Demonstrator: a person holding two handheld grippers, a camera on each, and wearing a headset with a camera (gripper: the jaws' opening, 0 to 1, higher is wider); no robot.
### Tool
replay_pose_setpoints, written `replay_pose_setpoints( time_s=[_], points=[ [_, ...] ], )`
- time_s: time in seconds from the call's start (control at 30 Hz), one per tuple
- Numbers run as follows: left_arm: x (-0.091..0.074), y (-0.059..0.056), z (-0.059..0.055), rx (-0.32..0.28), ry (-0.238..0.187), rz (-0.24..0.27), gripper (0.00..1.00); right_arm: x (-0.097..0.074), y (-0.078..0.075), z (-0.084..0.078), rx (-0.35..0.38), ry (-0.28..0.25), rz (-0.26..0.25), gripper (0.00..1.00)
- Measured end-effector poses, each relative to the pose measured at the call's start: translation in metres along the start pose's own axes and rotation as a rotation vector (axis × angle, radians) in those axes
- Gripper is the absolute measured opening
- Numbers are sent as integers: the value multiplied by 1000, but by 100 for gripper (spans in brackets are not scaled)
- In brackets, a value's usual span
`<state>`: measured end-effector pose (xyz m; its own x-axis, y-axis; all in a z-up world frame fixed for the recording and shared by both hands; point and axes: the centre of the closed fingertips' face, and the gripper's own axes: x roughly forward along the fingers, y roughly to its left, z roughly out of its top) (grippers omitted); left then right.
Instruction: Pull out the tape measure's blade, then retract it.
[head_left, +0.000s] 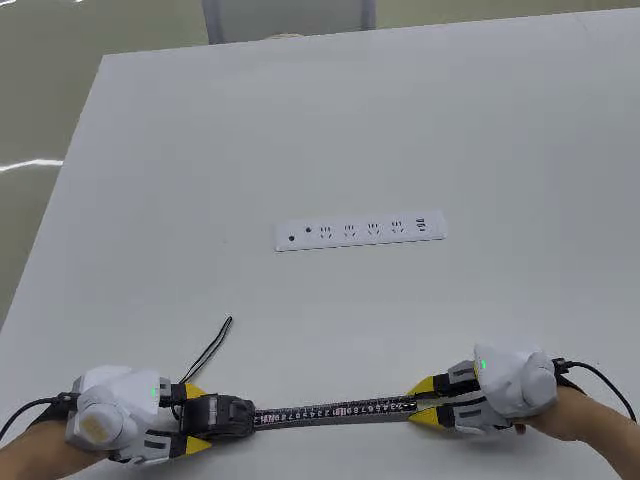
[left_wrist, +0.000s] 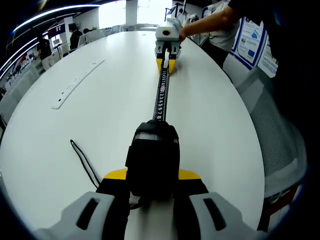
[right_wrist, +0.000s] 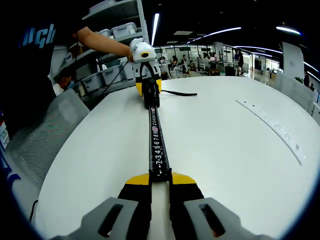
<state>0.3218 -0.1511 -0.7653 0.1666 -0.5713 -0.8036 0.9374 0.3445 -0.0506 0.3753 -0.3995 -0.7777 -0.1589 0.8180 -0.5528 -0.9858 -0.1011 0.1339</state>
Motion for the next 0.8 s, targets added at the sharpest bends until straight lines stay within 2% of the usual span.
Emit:
replay_pose_setpoints(
  time_s=[0.8],
  points=[
    [1, 0, -1, -6, 7, -3, 30, -10, -2, -8, 20, -5, 6, 11]
  ],
)
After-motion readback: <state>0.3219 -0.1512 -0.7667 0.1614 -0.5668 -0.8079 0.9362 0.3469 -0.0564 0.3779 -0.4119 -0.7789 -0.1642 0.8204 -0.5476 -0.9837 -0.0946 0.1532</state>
